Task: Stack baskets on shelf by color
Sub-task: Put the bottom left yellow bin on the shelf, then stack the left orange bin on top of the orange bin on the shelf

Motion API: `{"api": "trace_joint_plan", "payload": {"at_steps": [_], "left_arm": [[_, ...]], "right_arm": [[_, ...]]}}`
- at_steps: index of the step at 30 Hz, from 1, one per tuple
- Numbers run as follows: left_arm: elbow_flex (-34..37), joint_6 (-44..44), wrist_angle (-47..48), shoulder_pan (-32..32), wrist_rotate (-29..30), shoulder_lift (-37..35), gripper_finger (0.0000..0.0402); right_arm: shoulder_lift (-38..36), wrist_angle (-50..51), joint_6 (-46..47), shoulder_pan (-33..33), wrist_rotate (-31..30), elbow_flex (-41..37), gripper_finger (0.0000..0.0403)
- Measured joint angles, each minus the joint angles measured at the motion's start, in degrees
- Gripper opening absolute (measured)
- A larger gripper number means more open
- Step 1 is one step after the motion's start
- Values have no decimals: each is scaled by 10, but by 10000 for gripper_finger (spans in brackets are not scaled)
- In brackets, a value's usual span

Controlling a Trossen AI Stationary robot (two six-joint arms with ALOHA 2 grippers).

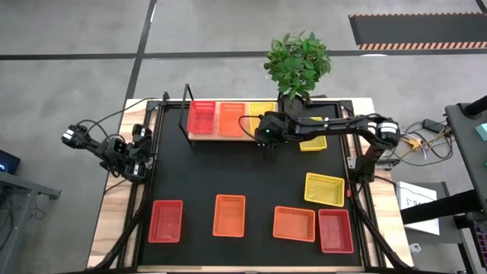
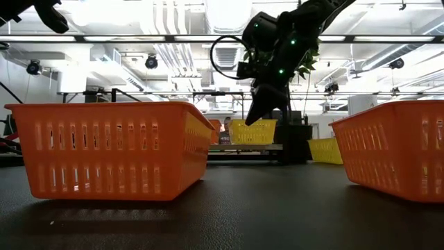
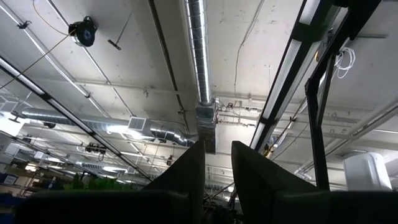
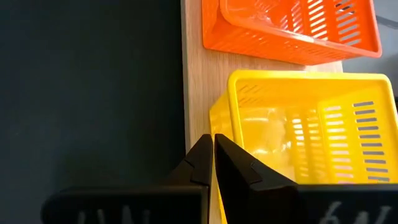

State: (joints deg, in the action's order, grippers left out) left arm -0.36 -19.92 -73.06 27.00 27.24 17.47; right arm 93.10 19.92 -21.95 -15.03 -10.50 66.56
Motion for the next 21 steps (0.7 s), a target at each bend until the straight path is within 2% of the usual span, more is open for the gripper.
{"api": "trace_joint_plan", "payload": {"at_steps": [16, 21], "left_arm": [[0, 0, 0, 0, 0, 0, 63], [0, 0, 15, 0, 0, 0, 63]], "right_arm": [[7, -20, 5, 4, 0, 13, 9], [-22, -9, 29, 30, 0, 15, 9]]}}
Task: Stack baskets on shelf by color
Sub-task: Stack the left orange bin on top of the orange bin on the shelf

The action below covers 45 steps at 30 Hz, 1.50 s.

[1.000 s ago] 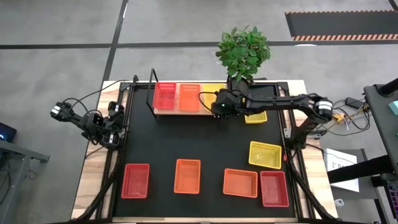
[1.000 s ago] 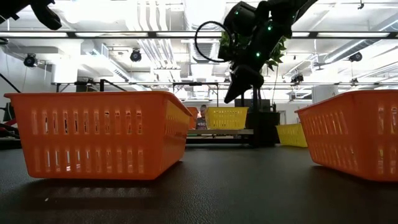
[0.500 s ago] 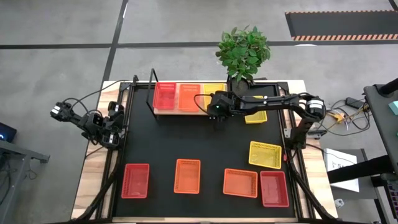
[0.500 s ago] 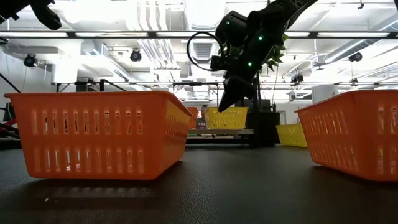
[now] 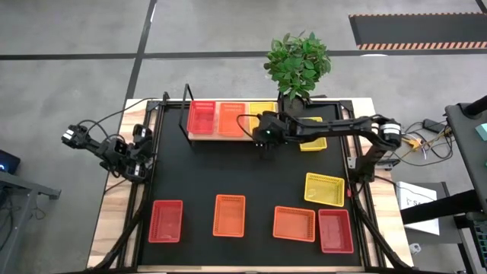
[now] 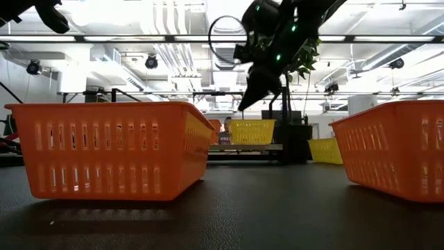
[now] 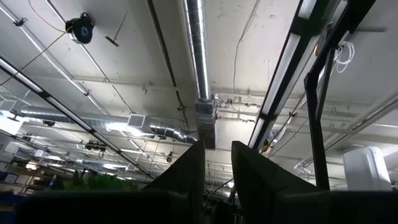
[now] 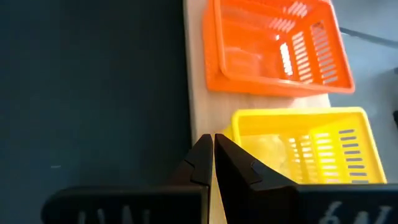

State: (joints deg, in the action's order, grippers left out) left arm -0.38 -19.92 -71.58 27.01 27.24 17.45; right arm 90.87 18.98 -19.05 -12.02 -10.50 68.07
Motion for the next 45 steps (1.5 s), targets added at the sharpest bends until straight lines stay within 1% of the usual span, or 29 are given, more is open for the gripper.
{"api": "trace_joint_plan", "payload": {"at_steps": [5, 12, 15, 18, 24, 28, 37, 45], "left_arm": [[0, 1, 27, 0, 0, 6, 63], [-2, 20, 26, 0, 0, 47, 63], [-13, 42, 26, 0, -3, 72, 63], [-28, 60, 8, 0, -6, 103, 63], [-61, 50, -68, 0, -6, 191, 63], [-91, 27, -110, 0, -6, 238, 63], [-174, 8, -103, 0, 0, 348, 63], [-230, -23, -108, -1, 1, 412, 63]], "right_arm": [[-42, 0, 41, 65, 0, -23, 9], [-69, -145, 67, 187, 0, -102, 9], [-71, -197, 71, 222, -2, -132, 8], [-72, -245, 72, 246, -20, -160, 9], [-72, -321, 61, 265, -25, -197, 9], [-72, -330, 53, 264, -26, -204, 9], [-71, -330, 47, 264, -25, -205, 9], [-71, -328, 49, 264, -15, -205, 9]]}}
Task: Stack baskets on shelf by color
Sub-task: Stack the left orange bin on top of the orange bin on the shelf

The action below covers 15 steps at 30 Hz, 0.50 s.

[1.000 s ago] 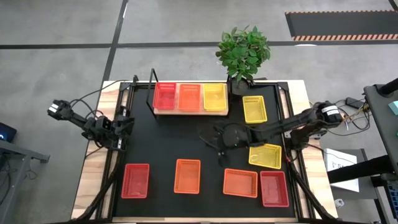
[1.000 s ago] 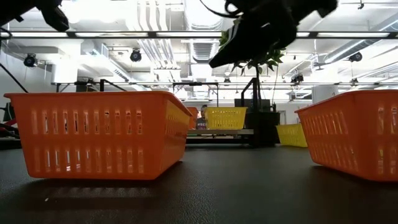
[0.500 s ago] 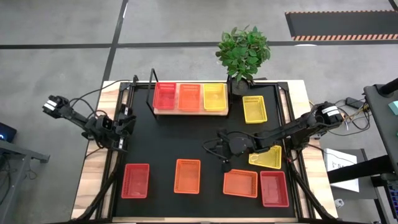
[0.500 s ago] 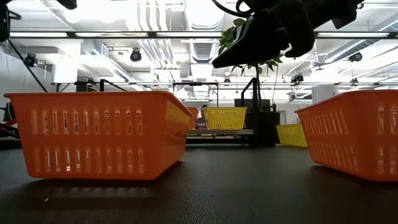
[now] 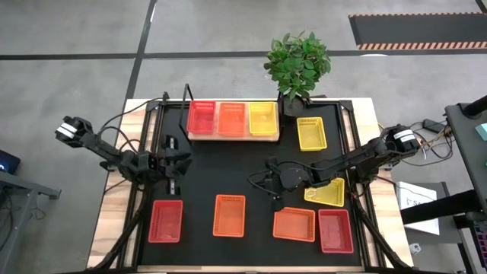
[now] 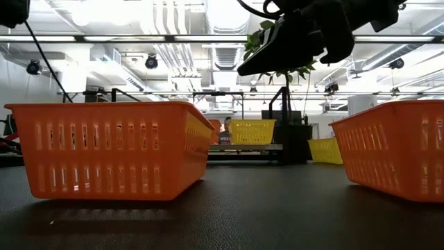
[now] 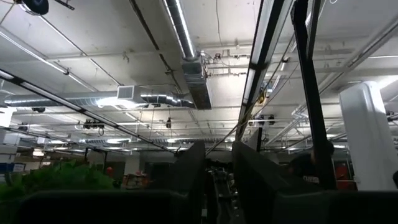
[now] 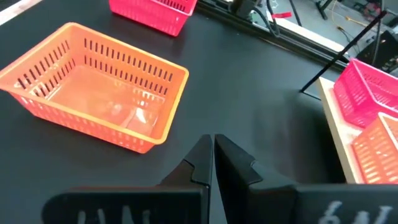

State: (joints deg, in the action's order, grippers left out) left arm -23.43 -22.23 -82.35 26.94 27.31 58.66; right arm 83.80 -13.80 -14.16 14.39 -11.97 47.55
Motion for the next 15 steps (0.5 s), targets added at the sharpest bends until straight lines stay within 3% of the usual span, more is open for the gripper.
{"api": "trace_joint_plan", "payload": {"at_steps": [15], "left_arm": [[-47, -42, -2, -5, 0, 40, 63]], "right_arm": [[11, -2, 16, 0, 4, 0, 9]]}}
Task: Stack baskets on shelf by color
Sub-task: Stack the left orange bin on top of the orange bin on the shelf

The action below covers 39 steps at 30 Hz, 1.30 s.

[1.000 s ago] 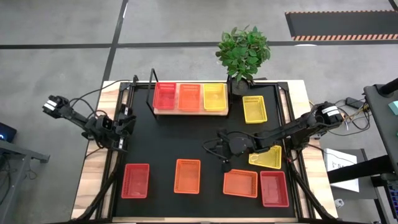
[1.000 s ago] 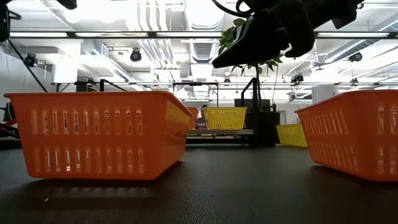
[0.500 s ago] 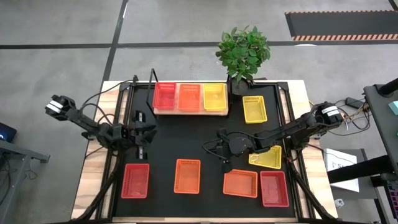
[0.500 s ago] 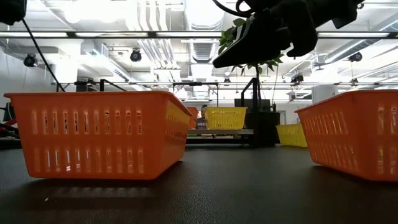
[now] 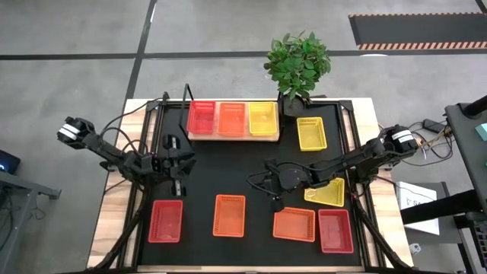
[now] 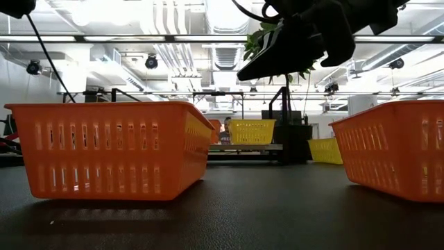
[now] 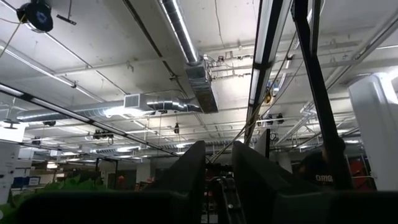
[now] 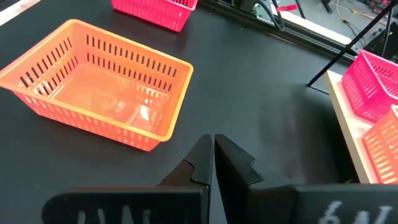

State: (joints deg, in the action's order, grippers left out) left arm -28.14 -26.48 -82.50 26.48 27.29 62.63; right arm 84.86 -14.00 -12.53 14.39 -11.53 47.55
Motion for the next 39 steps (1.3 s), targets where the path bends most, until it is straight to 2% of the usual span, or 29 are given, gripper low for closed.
{"api": "trace_joint_plan", "payload": {"at_steps": [39], "left_arm": [[-2, 6, 4, -2, -1, 4, 63]], "right_arm": [[0, 2, 0, 4, 0, 0, 9]]}}
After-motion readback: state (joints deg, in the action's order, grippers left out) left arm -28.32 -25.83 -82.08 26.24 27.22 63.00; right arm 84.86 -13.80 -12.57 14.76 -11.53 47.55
